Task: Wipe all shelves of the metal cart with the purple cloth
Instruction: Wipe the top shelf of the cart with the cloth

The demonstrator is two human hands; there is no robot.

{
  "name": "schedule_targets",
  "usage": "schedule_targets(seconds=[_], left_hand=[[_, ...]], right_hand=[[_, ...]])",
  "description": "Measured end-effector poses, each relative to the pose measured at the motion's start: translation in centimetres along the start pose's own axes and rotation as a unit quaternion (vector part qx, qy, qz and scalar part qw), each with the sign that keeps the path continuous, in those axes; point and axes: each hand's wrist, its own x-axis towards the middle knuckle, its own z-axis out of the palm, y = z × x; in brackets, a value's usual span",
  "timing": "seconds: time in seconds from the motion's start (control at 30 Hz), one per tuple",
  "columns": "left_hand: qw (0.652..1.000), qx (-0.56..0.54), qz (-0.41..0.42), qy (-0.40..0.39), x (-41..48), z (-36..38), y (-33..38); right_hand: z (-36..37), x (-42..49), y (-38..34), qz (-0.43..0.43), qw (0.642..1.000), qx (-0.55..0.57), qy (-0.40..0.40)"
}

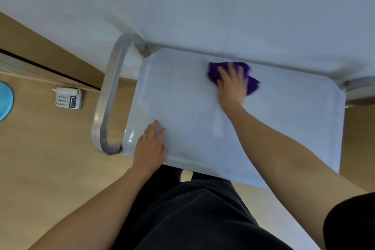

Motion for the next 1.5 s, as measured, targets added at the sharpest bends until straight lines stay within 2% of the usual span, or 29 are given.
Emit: schedule_targets(seconds=[0.1, 0.2, 0.27, 0.4, 0.53, 0.63, 0.8, 1.13, 1.5], left_hand=[[1.000, -0.020, 0.020, -0.004, 0.1, -0.4, -1.4], [0.998, -0.052, 0.034, -0.004, 0.0, -0.6, -2.5], [0.997, -0.067, 0.045, -0.008, -0.2, -0.6, -3.5], [0.993, -0.087, 0.083, -0.018, -0.6, -0.8, -5.2], [0.989, -0.102, 0.108, -0.025, -0.6, -0.8, -6.6], [0.987, -0.104, 0.123, -0.027, -0.7, -0.8, -7.5], [0.984, -0.100, 0.143, -0.039, -1.1, -0.9, -9.1], [0.980, -0.088, 0.173, -0.036, -1.8, -0.8, -9.9], [0.980, -0.093, 0.173, 0.014, -4.7, 0.9, -11.0]], right_hand=[[-0.6, 1.0, 0.3, 0.221, 0.971, 0.055, 0.065], [0.4, 2.0, -3.1, 0.280, 0.957, 0.048, 0.063], [2.0, 2.0, -6.5, 0.242, 0.969, 0.026, 0.049], [5.3, 1.5, -13.7, 0.079, 0.997, -0.010, -0.006], [7.4, 2.1, -18.6, -0.072, 0.994, -0.056, -0.065], [8.3, 2.1, -20.2, -0.138, 0.985, -0.068, -0.084], [8.5, -0.6, -20.2, -0.190, 0.975, -0.072, -0.094], [9.3, -11.9, -17.5, -0.244, 0.956, -0.077, -0.143], [9.4, -19.6, -13.8, -0.232, 0.957, -0.118, -0.128]])
